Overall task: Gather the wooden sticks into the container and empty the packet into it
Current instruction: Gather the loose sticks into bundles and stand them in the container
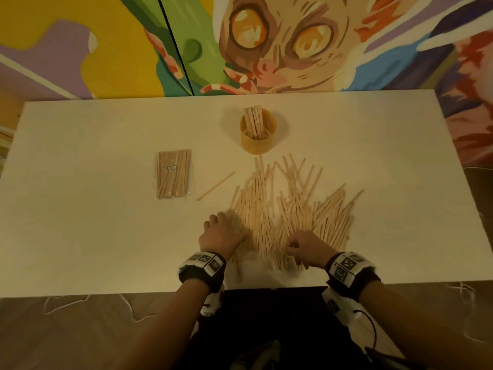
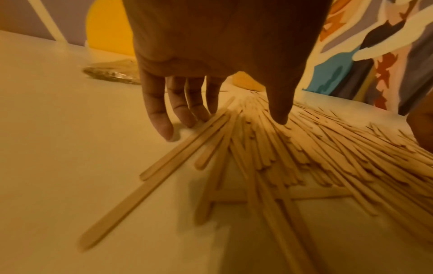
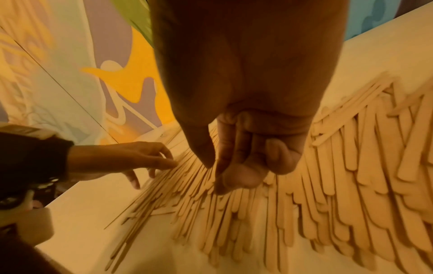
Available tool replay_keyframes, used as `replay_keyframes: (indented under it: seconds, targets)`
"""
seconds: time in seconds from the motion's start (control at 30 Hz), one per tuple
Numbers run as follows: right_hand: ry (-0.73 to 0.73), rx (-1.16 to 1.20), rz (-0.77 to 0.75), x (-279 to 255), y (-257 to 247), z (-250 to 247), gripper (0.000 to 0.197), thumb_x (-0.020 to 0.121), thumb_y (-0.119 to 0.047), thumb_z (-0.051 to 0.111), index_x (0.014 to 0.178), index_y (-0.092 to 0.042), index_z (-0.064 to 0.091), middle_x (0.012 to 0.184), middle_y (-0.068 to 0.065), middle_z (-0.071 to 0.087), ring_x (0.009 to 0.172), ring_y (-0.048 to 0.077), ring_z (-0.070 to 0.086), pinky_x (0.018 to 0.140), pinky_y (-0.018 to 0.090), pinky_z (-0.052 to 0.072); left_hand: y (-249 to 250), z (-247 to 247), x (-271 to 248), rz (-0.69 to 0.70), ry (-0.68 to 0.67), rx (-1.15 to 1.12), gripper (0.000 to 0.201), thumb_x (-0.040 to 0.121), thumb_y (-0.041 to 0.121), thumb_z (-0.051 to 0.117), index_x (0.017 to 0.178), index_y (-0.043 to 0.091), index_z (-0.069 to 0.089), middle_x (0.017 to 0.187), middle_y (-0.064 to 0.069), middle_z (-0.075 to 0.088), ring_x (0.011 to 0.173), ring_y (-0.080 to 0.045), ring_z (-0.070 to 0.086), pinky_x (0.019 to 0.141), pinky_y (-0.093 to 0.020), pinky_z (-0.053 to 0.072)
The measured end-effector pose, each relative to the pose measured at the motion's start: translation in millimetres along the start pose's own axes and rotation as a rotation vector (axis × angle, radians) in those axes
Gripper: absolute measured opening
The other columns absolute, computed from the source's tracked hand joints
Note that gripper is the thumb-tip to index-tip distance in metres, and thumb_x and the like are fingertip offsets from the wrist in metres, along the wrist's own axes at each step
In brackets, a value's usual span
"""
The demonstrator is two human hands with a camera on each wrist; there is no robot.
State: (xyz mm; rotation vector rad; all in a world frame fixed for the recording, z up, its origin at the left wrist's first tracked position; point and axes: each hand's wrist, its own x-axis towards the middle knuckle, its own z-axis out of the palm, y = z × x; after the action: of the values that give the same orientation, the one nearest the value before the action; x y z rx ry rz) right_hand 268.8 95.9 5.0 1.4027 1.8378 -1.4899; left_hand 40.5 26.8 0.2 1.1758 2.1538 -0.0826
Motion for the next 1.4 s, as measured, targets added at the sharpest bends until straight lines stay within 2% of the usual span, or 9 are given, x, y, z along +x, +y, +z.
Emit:
replay_keyframes:
  seconds: [0.1, 0.23, 0.47, 0.6, 0.77, 0.97, 1.1, 1.3, 1.4]
  targets:
    - [0.000, 0.006, -0.007, -5.3, 4.5, 1.1, 0.029, 0.096, -0.019, 0.054, 0.085, 0.005, 0.067, 0.069, 0.017, 0.070, 0.043, 0.012, 0.057, 0.043, 0.017, 0.046, 22.0, 6.6, 10.1, -0.011, 0.022, -0.024, 0.088, 0.072, 0.069, 0.061, 0.133, 0.012, 0.035, 0.131, -0.007, 0.041, 0.122, -0.029, 0.042, 0.089, -0.046, 0.046]
    - [0.009, 0.035, 0.015, -13.9, 11.9, 0.9, 0.024, 0.095, -0.020, 0.056, 0.091, 0.002, 0.065, 0.071, 0.015, 0.069, 0.047, 0.014, 0.057, 0.044, 0.020, 0.048, 42.6, 13.6, 20.9, 0.035, 0.031, -0.006, 0.082, 0.073, 0.058, 0.067, 0.132, 0.011, 0.036, 0.130, -0.007, 0.041, 0.121, -0.028, 0.042, 0.086, -0.045, 0.047]
    - [0.018, 0.058, 0.032, -20.9, 27.4, -1.9, 0.024, 0.097, -0.020, 0.055, 0.090, 0.000, 0.067, 0.072, 0.015, 0.070, 0.041, 0.010, 0.055, 0.046, 0.019, 0.048, 48.7, 5.7, 30.1, 0.046, 0.008, -0.044, 0.046, 0.084, 0.028, 0.061, 0.120, 0.006, 0.044, 0.119, -0.012, 0.052, 0.107, -0.032, 0.056, 0.081, -0.041, 0.049]
    - [0.016, 0.072, 0.033, -19.0, 30.0, -1.9, 0.018, 0.096, -0.019, 0.056, 0.086, -0.007, 0.065, 0.072, 0.013, 0.070, 0.044, 0.012, 0.056, 0.048, 0.020, 0.049, 42.6, 2.4, 35.0, 0.049, -0.021, -0.083, 0.031, 0.088, 0.027, 0.055, 0.110, 0.006, 0.049, 0.111, -0.014, 0.058, 0.099, -0.034, 0.058, 0.077, -0.038, 0.046]
    - [0.016, 0.074, 0.023, -18.0, 24.5, -1.6, 0.021, 0.096, -0.018, 0.055, 0.091, -0.001, 0.067, 0.071, 0.012, 0.070, 0.044, 0.012, 0.056, 0.047, 0.017, 0.048, 34.6, -7.4, 38.5, 0.062, -0.051, -0.149, 0.015, 0.091, 0.017, 0.052, 0.092, 0.002, 0.051, 0.094, -0.015, 0.057, 0.094, -0.038, 0.057, 0.070, -0.033, 0.039]
    - [0.047, 0.075, -0.032, -11.9, 15.3, -4.4, 0.020, 0.095, -0.015, 0.056, 0.089, 0.001, 0.066, 0.065, 0.010, 0.068, 0.043, 0.012, 0.057, 0.046, 0.017, 0.047, 17.6, -19.6, 43.7, 0.117, -0.057, -0.228, 0.026, 0.101, 0.015, 0.042, 0.114, -0.005, 0.050, 0.117, -0.024, 0.056, 0.107, -0.037, 0.053, 0.085, -0.037, 0.039]
    - [0.049, 0.077, -0.078, -7.7, 3.8, -10.3, 0.020, 0.096, -0.016, 0.056, 0.079, -0.012, 0.065, 0.064, 0.006, 0.067, 0.046, 0.011, 0.059, 0.050, 0.019, 0.050, 8.6, -32.9, 40.7, 0.122, -0.063, -0.406, 0.015, 0.103, 0.016, 0.036, 0.100, 0.005, 0.046, 0.102, -0.016, 0.056, 0.083, -0.025, 0.053, 0.058, -0.024, 0.040]
    - [0.109, 0.218, -0.166, -5.1, -25.6, -29.2, 0.020, 0.096, -0.014, 0.057, 0.083, -0.004, 0.069, 0.066, 0.011, 0.069, 0.051, 0.018, 0.061, 0.056, 0.024, 0.052, -1.0, -49.2, 35.9, 0.129, -0.122, -0.741, 0.017, 0.102, 0.017, 0.038, 0.086, 0.017, 0.046, 0.073, -0.004, 0.055, 0.063, -0.019, 0.053, 0.063, -0.037, 0.048]
    - [0.207, 0.317, -0.199, -4.8, -50.5, -47.0, 0.019, 0.097, -0.015, 0.056, 0.090, -0.003, 0.068, 0.070, 0.013, 0.070, 0.053, 0.019, 0.061, 0.055, 0.022, 0.050, 2.4, -60.3, 29.2, 0.123, -0.202, -0.897, 0.019, 0.100, 0.015, 0.041, 0.082, 0.018, 0.045, 0.069, 0.002, 0.043, 0.056, -0.011, 0.038, 0.053, -0.027, 0.035]
